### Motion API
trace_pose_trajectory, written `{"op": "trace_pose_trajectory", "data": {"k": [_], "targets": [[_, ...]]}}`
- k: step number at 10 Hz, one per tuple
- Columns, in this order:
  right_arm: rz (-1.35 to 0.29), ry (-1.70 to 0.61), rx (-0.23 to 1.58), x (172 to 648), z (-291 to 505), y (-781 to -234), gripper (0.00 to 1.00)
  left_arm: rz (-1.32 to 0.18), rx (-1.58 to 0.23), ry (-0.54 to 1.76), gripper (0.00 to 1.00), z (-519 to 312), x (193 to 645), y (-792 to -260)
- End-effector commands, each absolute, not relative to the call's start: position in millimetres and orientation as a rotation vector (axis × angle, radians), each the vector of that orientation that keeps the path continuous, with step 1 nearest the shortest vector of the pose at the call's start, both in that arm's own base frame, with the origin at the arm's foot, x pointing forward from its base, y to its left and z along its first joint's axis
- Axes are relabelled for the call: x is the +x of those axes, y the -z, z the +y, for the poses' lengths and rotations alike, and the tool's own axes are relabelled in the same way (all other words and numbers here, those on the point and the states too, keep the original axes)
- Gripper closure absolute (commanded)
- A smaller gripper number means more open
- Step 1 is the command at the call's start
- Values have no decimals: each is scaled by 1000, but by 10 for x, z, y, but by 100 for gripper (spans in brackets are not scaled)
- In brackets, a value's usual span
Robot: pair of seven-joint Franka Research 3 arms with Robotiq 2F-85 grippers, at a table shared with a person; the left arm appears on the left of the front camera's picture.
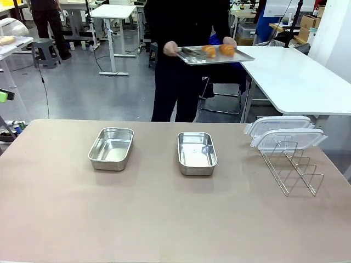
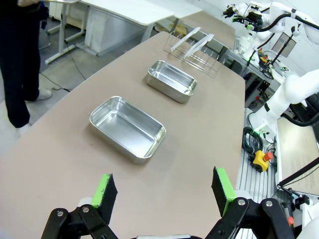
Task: Place the bread in airtight containers.
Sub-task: Lift both Airtight Container.
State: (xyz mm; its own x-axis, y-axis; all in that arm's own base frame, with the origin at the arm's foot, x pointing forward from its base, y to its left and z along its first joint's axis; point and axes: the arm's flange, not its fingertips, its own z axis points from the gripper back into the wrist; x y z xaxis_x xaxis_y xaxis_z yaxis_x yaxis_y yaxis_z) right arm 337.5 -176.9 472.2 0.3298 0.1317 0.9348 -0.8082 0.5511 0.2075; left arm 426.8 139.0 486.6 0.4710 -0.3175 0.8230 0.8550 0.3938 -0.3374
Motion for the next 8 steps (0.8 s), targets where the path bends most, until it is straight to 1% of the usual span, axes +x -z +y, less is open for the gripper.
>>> {"op": "trace_pose_trajectory", "data": {"k": [1, 8], "targets": [[-1094, -719, 764, 3426, -1783, -4750, 0, -743, -864, 854, 0, 1409, 4268, -4891], [-1094, -719, 764, 3426, -1783, -4750, 0, -743, -864, 854, 0, 1409, 4268, -4891]]}}
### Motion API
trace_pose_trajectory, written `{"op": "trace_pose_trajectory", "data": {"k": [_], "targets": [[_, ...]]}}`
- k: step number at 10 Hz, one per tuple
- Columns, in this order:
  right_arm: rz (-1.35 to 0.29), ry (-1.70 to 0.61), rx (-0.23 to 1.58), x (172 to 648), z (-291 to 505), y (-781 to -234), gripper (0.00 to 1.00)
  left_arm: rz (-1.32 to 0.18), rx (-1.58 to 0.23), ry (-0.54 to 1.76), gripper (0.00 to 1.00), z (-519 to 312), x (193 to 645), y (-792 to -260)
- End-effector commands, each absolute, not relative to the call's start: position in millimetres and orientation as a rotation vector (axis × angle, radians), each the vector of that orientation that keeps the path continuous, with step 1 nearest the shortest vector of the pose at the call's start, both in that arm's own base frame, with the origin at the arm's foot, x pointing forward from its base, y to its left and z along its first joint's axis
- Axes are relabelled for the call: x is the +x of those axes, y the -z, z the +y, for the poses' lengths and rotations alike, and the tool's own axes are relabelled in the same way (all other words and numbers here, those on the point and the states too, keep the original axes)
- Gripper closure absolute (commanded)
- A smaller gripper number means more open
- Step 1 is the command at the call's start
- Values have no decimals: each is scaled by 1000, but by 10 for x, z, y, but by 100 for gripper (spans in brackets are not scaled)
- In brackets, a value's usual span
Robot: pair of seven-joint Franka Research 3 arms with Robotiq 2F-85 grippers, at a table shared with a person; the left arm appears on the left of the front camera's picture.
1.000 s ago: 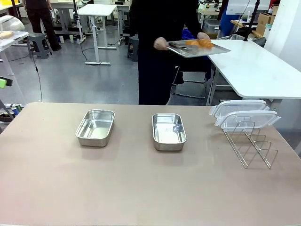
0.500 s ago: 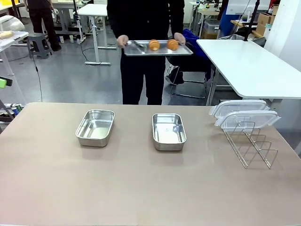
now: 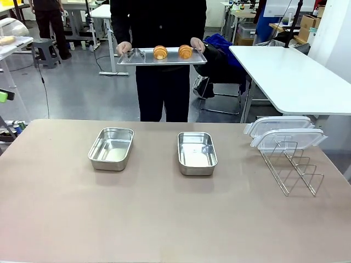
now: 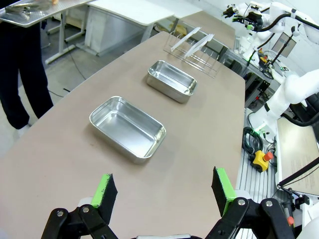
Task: Place the bread in airtight containers.
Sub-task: Lift both Airtight Container.
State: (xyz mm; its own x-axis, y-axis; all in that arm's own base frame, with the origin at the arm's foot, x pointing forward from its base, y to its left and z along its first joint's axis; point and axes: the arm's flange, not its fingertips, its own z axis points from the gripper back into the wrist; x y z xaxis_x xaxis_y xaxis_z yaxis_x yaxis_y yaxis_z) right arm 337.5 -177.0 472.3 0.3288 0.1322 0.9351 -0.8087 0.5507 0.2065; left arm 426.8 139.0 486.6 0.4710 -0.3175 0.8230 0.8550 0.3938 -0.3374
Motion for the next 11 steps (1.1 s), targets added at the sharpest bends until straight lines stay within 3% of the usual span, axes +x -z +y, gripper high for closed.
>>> {"op": "trace_pose_trajectory", "data": {"k": [1, 11], "targets": [[-1094, -719, 764, 3426, -1783, -4750, 0, -743, -864, 854, 0, 1409, 4268, -4891], [-1094, -719, 764, 3426, -1783, -4750, 0, -743, -864, 854, 0, 1409, 4268, -4891]]}}
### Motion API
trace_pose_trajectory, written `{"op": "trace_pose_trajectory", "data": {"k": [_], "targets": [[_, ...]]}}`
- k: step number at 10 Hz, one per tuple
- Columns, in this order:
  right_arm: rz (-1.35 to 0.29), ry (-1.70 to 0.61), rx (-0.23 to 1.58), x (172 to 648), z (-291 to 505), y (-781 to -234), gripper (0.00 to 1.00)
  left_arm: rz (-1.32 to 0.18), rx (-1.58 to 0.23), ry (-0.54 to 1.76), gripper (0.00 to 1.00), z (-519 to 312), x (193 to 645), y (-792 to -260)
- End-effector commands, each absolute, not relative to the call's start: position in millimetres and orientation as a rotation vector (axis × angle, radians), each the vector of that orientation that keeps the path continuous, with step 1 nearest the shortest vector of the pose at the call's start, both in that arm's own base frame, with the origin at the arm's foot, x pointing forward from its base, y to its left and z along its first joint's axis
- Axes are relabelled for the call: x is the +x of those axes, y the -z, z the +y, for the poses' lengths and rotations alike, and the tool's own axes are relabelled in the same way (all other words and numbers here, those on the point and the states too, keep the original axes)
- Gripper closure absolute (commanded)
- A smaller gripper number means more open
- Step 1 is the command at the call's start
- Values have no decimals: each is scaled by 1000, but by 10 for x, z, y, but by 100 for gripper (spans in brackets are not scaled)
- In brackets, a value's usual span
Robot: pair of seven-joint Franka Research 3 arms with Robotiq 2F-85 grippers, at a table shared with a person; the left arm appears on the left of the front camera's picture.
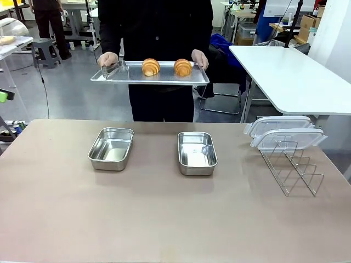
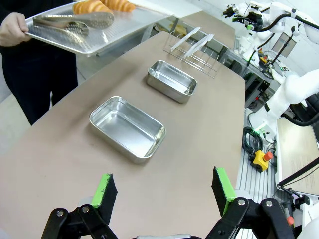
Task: Place the bread in airtight containers.
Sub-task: Lift both Airtight Container.
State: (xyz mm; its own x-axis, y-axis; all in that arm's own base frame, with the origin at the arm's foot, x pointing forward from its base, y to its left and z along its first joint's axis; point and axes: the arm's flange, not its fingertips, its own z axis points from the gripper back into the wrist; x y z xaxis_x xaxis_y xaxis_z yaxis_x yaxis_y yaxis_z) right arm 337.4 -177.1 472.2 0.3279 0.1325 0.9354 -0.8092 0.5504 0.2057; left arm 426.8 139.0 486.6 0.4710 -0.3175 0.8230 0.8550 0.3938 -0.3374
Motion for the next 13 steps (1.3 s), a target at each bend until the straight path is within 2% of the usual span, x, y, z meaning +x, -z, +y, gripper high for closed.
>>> {"op": "trace_pose_trajectory", "data": {"k": [1, 10, 12, 13], "targets": [[-1094, -719, 764, 3426, -1783, -4750, 0, -743, -864, 854, 0, 1409, 4268, -4891], [-1062, -703, 769, 3374, -1771, -4722, 0, -742, -857, 837, 0, 1390, 4268, -4866], [-955, -686, 663, 3614, -1234, -5044, 0, -590, -781, 755, 0, 904, 4666, -5132], [-850, -634, 595, 3744, -886, -5255, 0, -513, -697, 721, 0, 573, 4866, -5322]]}}
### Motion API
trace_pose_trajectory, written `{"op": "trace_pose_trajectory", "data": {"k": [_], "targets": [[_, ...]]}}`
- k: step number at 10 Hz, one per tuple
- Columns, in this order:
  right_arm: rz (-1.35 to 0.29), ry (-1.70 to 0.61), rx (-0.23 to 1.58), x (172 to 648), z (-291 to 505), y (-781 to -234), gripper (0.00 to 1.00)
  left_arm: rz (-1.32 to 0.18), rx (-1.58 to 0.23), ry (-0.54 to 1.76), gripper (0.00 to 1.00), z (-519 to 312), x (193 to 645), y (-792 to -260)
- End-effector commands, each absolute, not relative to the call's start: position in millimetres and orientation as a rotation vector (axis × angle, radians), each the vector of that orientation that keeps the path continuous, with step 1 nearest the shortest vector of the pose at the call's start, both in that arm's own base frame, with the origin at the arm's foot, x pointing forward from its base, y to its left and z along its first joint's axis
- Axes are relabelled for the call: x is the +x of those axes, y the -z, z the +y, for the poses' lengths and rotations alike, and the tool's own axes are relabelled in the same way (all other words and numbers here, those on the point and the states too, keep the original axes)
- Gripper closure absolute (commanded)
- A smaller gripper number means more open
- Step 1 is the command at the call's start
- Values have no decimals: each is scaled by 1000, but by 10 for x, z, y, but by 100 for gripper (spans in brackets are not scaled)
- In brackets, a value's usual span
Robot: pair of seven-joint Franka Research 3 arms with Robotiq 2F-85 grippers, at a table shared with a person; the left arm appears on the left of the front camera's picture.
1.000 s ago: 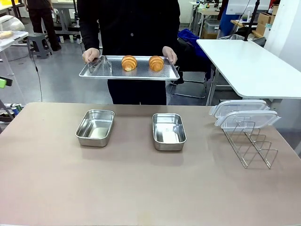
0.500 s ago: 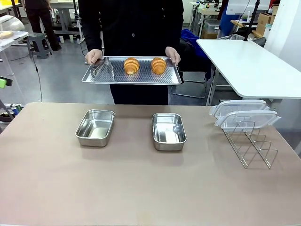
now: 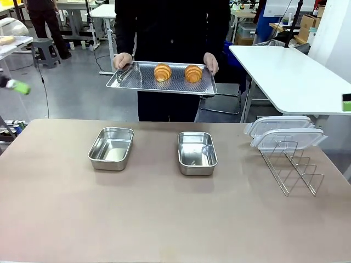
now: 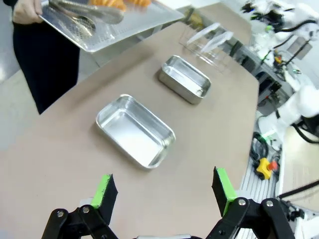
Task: Place the bread in airtight containers.
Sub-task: Lift both Airtight Container.
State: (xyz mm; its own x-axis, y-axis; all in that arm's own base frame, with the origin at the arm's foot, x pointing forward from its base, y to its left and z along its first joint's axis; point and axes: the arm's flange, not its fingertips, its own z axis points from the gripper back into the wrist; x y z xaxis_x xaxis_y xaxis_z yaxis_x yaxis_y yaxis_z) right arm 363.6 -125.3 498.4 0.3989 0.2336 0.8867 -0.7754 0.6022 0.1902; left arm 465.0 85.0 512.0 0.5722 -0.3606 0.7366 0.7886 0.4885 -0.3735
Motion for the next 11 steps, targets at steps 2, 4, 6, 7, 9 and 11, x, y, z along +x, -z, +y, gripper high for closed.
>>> {"op": "trace_pose_trajectory", "data": {"k": [2, 4, 6, 7, 9, 11], "targets": [[-671, -496, 416, 3972, -206, -5566, 0, -393, -570, 626, 0, 100, 5139, -5558], [-518, -412, 278, 4145, 522, -5764, 0, -263, -470, 404, 0, -329, 5236, -5571], [-431, -376, 204, 4288, 1046, -5774, 0, -269, -412, 195, 0, -414, 5228, -5498], [-377, -341, 204, 4382, 1215, -5664, 0, -302, -377, 84, 0, -403, 5186, -5425], [-297, -353, 292, 4558, 1299, -5424, 0, -300, -327, -24, 0, -491, 5144, -5170], [-333, -372, 221, 4424, 1388, -5359, 0, -289, -375, 21, 0, -362, 5264, -5287]]}}
